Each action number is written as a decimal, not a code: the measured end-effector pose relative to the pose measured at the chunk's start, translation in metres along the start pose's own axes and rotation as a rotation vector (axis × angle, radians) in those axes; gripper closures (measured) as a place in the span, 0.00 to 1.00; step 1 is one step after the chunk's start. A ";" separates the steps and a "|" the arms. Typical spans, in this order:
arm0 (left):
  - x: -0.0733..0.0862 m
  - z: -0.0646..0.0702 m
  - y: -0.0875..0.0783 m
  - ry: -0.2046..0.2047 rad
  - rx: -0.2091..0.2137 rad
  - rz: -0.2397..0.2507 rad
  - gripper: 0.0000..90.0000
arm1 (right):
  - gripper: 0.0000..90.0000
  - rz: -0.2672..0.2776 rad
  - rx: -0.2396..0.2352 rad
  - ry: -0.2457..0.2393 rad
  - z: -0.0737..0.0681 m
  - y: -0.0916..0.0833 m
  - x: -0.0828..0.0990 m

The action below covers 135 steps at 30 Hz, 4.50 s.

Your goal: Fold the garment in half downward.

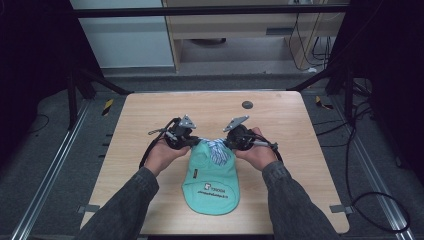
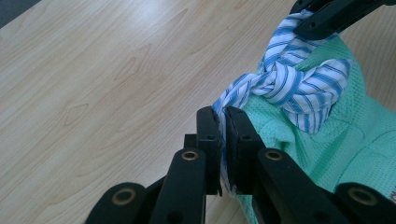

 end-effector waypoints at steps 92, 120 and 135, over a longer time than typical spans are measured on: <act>-0.048 -0.030 -0.017 0.043 -0.090 0.060 0.94 | 0.93 0.077 0.116 -0.099 0.029 -0.020 -0.043; -0.029 0.005 -0.019 0.108 -0.144 0.069 0.94 | 0.92 0.082 0.150 -0.171 0.003 -0.024 -0.021; -0.015 0.027 -0.022 0.118 -0.125 0.071 0.94 | 0.92 0.084 0.134 -0.190 -0.012 -0.028 -0.002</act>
Point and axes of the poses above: each handheld gripper's, and its own axes: y roughly forward along the jaws, x roughly out of its underside, z roughly to its right, the point moved 3 cm from there along y, roughly forward along the jaws, and after that the axes turned 2 degrees about y, right-handed, at the moved point
